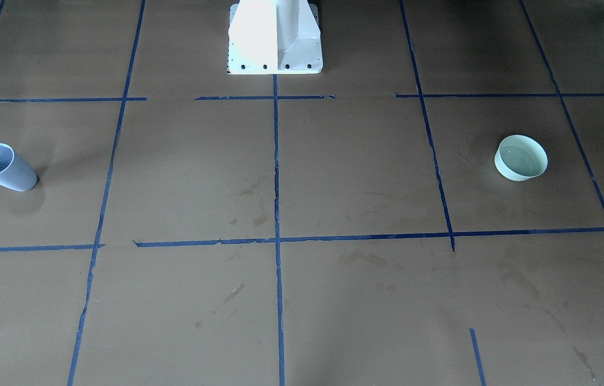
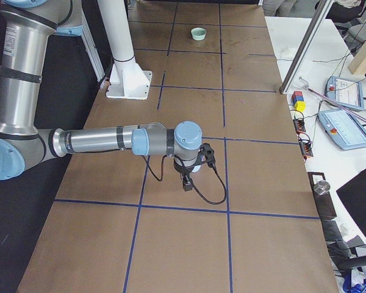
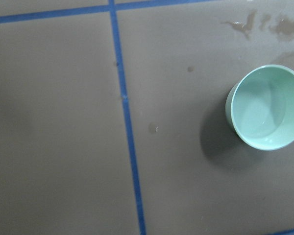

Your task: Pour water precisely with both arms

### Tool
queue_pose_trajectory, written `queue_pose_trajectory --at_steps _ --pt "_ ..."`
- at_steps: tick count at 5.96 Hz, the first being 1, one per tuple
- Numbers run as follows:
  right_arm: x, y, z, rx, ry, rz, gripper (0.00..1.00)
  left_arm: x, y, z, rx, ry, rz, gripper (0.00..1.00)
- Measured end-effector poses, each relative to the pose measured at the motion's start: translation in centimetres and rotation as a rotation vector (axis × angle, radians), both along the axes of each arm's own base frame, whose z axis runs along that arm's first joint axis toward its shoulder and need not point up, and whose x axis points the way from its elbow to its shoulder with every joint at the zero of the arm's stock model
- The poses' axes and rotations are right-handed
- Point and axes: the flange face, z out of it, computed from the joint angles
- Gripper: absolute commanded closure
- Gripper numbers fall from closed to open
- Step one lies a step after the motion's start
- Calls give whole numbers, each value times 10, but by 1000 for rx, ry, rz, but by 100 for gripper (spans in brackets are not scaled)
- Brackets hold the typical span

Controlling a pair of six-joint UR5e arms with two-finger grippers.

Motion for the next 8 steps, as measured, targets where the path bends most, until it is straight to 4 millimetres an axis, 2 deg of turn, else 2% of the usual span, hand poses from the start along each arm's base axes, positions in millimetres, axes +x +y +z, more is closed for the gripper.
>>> queue_pose_trajectory --at_steps 3,5,6,8 --pt "1 -1 -2 5 10 3 0 79 -40 22 -15 1 -1 0" --pt "0 -3 -5 19 10 18 0 130 -54 12 -80 -41 -21 0" --pt "0 -3 -5 12 9 29 0 148 -56 12 -95 -54 -20 1" --pt "0 -2 -2 1 7 35 0 170 -56 20 -110 -66 8 6"
